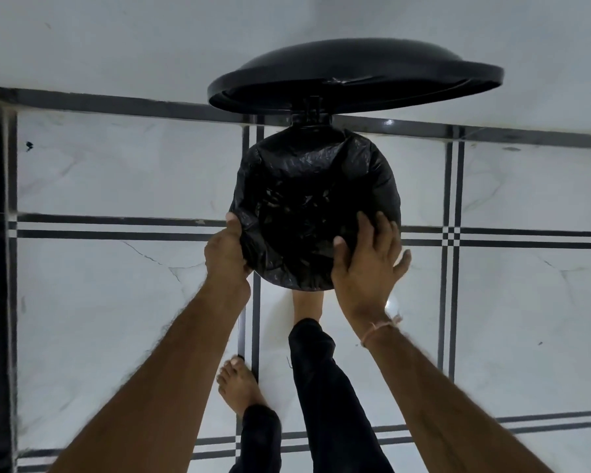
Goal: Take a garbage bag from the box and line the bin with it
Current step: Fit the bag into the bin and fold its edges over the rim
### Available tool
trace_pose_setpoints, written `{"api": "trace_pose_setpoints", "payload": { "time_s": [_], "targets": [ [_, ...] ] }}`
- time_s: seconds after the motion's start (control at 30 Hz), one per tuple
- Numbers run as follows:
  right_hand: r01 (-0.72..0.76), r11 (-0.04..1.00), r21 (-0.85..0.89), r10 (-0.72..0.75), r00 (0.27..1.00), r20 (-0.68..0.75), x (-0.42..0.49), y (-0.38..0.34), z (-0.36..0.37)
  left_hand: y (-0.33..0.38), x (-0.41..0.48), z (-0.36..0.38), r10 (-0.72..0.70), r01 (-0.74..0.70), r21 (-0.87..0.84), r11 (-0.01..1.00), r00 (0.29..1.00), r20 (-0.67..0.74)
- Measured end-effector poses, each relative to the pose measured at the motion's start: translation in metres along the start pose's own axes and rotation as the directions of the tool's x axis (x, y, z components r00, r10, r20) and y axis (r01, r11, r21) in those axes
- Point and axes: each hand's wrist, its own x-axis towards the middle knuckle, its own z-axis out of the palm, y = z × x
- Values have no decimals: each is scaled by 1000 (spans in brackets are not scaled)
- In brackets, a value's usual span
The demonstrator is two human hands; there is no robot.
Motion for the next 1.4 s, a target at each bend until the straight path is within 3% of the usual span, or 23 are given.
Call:
{"api": "trace_pose_setpoints", "payload": {
  "time_s": [0.07,0.13,0.2,0.27,0.33,0.43,0.53,0.7,0.83,0.9,0.97,1.1,1.27,1.4],
  "targets": [
    [-89,972,218,89,996,9,9,5,-5,-2,-2,-1,28,-28,18,999,1000,14],
    [-214,839,500,215,975,56,23,7,-11,-3,-2,-3,41,-41,11,999,999,24],
    [-340,718,607,361,928,92,37,8,-17,-4,-2,-3,47,-47,9,999,998,32],
    [-450,551,702,493,855,161,49,11,-22,-5,-4,-3,45,-44,-16,999,999,29],
    [-548,329,769,547,774,318,55,19,-27,-7,-4,-4,13,-12,-56,998,1000,12],
    [-667,104,737,465,688,557,46,37,-39,-18,-7,-7,-103,105,-85,991,994,29],
    [-766,-5,643,352,601,718,27,50,-45,-31,-14,-9,-174,181,-108,978,982,70],
    [-705,-368,607,357,496,792,11,44,-34,-43,-10,-9,-177,182,-267,946,983,43],
    [-692,-513,507,339,380,861,-13,16,-23,-63,-19,-2,-287,312,-311,898,950,123],
    [-661,-595,457,284,359,889,-26,1,-15,-75,-23,3,-332,375,-368,851,927,176],
    [-620,-636,460,290,360,887,-35,-7,-10,-81,-21,6,-323,357,-412,838,934,152],
    [-601,-606,521,349,388,853,-24,-1,-18,-71,-10,0,-292,288,-415,863,955,56],
    [-658,-413,629,391,496,775,12,32,-35,-40,1,-17,-201,226,-374,899,974,106],
    [-737,-228,637,358,545,758,15,43,-42,-27,1,-20,-210,229,-197,953,971,114]
  ]
}}
